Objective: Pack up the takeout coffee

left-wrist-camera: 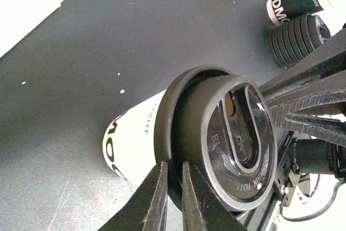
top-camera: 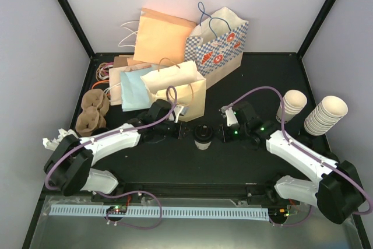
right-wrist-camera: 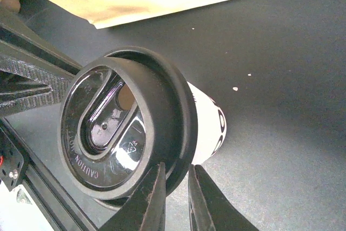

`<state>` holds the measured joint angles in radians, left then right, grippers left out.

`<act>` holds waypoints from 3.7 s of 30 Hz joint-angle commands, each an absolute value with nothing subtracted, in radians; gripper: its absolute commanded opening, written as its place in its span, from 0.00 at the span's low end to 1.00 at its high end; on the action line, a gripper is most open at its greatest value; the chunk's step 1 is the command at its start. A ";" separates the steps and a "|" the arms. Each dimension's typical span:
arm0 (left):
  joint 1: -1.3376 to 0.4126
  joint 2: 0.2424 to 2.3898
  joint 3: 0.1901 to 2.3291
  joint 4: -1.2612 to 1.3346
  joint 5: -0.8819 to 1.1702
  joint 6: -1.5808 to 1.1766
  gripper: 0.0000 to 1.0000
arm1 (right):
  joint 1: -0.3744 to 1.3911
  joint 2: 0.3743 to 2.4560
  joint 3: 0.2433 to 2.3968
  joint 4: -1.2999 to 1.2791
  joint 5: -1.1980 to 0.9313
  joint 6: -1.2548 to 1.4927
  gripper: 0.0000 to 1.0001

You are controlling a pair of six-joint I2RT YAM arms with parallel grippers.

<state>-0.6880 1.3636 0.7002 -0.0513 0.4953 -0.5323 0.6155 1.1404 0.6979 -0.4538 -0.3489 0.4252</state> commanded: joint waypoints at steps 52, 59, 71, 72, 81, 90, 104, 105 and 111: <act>-0.712 1.259 0.712 -0.152 0.506 -0.592 0.20 | 0.511 1.171 0.802 -0.512 -0.464 0.331 0.21; -0.730 1.302 0.696 -0.099 0.522 -0.624 0.20 | 0.498 1.184 0.807 -0.511 -0.457 0.318 0.20; -0.746 1.354 0.694 -0.045 0.536 -0.649 0.20 | 0.488 1.229 0.814 -0.489 -0.498 0.302 0.21; -0.746 1.356 0.695 -0.044 0.536 -0.649 0.20 | 0.488 1.231 0.816 -0.489 -0.502 0.299 0.20; -0.747 1.380 0.709 -0.075 0.503 -0.631 0.17 | 0.488 1.246 0.801 -0.498 -0.513 0.285 0.20; -0.748 1.409 0.730 -0.133 0.460 -0.592 0.15 | 0.488 1.232 0.743 -0.515 -0.518 0.276 0.20; -0.746 1.428 0.764 -0.188 0.379 -0.542 0.14 | 0.491 1.181 0.725 -0.547 -0.537 0.297 0.20; -0.745 1.427 0.775 -0.198 0.372 -0.538 0.14 | 0.492 1.173 0.727 -0.552 -0.542 0.299 0.20; -0.735 1.445 0.821 -0.207 0.377 -0.524 0.14 | 0.506 1.138 0.725 -0.569 -0.566 0.321 0.21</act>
